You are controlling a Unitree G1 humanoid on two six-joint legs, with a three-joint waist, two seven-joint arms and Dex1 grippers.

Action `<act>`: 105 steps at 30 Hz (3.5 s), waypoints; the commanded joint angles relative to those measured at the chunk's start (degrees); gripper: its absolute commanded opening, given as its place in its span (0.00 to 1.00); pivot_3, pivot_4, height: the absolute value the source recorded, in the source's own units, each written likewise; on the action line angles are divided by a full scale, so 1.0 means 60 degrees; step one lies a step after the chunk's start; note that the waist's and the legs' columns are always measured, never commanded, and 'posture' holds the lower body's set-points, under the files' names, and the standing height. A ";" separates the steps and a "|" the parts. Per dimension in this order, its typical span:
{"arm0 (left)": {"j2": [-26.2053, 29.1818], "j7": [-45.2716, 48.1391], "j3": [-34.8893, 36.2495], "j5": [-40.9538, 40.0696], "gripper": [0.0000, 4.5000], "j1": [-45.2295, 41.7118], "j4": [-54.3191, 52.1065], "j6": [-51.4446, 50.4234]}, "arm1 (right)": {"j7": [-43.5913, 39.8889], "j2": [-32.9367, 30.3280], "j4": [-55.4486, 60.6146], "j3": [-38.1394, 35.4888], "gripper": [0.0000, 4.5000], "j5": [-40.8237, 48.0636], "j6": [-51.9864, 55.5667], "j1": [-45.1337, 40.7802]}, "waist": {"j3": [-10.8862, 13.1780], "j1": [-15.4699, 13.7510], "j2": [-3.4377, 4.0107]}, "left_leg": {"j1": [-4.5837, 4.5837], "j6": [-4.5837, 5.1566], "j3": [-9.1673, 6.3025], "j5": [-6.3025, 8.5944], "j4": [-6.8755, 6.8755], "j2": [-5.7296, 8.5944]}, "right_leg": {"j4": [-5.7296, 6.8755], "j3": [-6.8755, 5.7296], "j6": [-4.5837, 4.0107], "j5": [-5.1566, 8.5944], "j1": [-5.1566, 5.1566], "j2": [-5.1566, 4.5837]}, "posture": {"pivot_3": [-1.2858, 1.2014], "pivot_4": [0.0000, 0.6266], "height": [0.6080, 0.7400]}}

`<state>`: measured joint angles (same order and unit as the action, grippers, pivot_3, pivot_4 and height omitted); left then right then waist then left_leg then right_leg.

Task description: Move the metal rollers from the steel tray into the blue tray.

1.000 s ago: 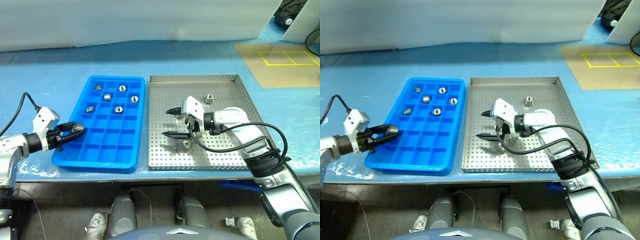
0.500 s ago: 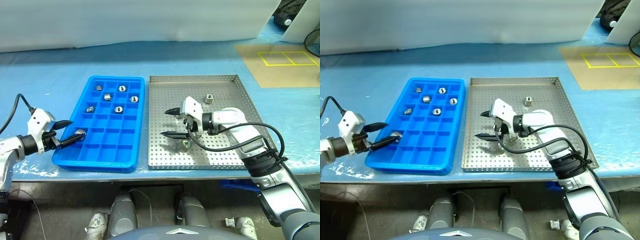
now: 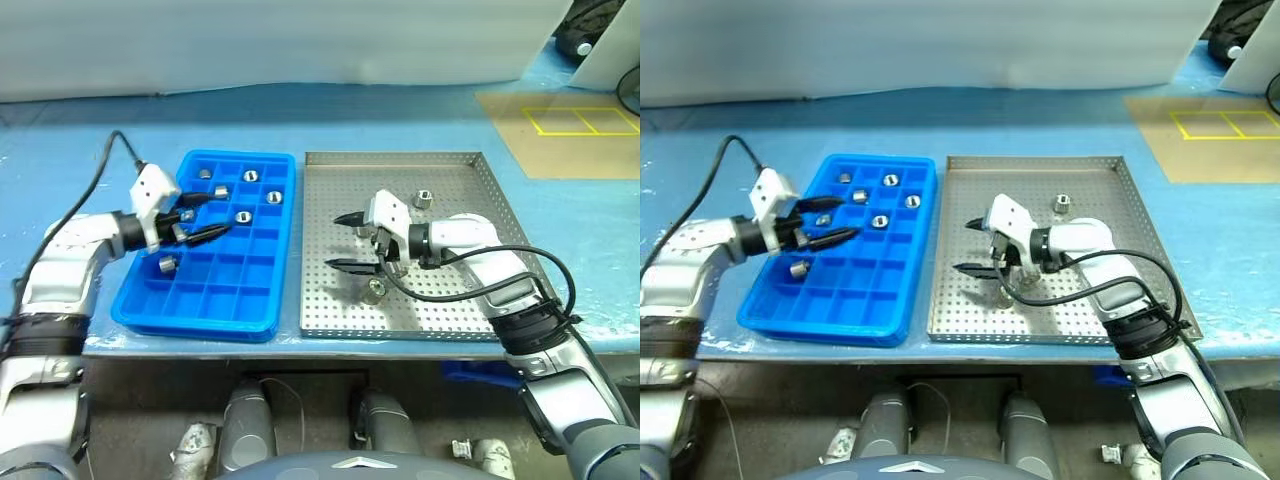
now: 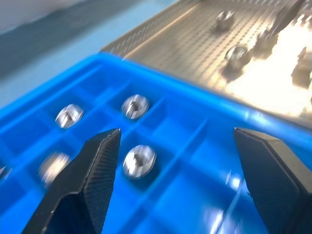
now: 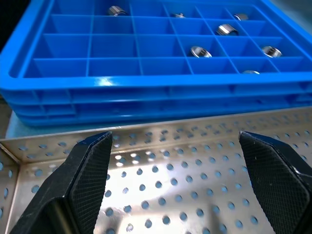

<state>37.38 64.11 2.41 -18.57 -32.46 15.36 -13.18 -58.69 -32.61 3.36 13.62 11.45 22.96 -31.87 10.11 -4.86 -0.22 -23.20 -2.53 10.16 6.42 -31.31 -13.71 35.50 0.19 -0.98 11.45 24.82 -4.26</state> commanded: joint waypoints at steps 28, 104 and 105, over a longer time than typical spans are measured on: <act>-0.5063 -0.1484 -0.1529 0.3690 0.86 -0.5515 0.9940 0.4164 | 0.3412 -0.0958 0.5611 -0.3326 0.96 0.0956 0.3312 0.3967 | -0.0002 0.1183 -0.0006 | -0.0010 0.0085 0.0004 0.0050 -0.0038 0.0028 | -0.0132 0.0011 0.0017 -0.0011 -0.0075 0.0002 | 0.24 0.24 1.00; 0.0520 -0.1543 0.2253 0.0301 0.42 0.3367 -0.3272 -0.0463 | -0.0002 0.1930 -0.2501 0.0481 0.96 -0.0273 -0.1619 -0.1674 | 0.0014 -0.0248 0.0010 | -0.0070 0.0020 -0.0011 0.0020 0.0034 -0.0002 | -0.0081 -0.0051 0.0006 -0.0005 0.0023 -0.0020 | 0.56 0.24 1.00; 0.0475 -0.1650 0.2165 0.0364 0.42 0.3273 -0.3096 -0.0337 | -0.0032 0.1899 -0.2493 0.0449 0.96 -0.0280 -0.1618 -0.1663 | 0.0013 -0.0255 0.0009 | -0.0070 0.0020 -0.0011 0.0019 0.0032 0.0000 | -0.0080 -0.0049 0.0006 -0.0004 0.0022 -0.0020 | 0.56 0.24 1.00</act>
<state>40.42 55.61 15.77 -17.07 -11.28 -3.57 -17.38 -58.37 -21.01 -12.30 17.10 9.79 14.36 -40.70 10.19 -6.38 -0.16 -23.61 -2.42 10.09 6.53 -31.12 -13.70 35.03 -0.09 -0.94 11.42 24.95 -4.38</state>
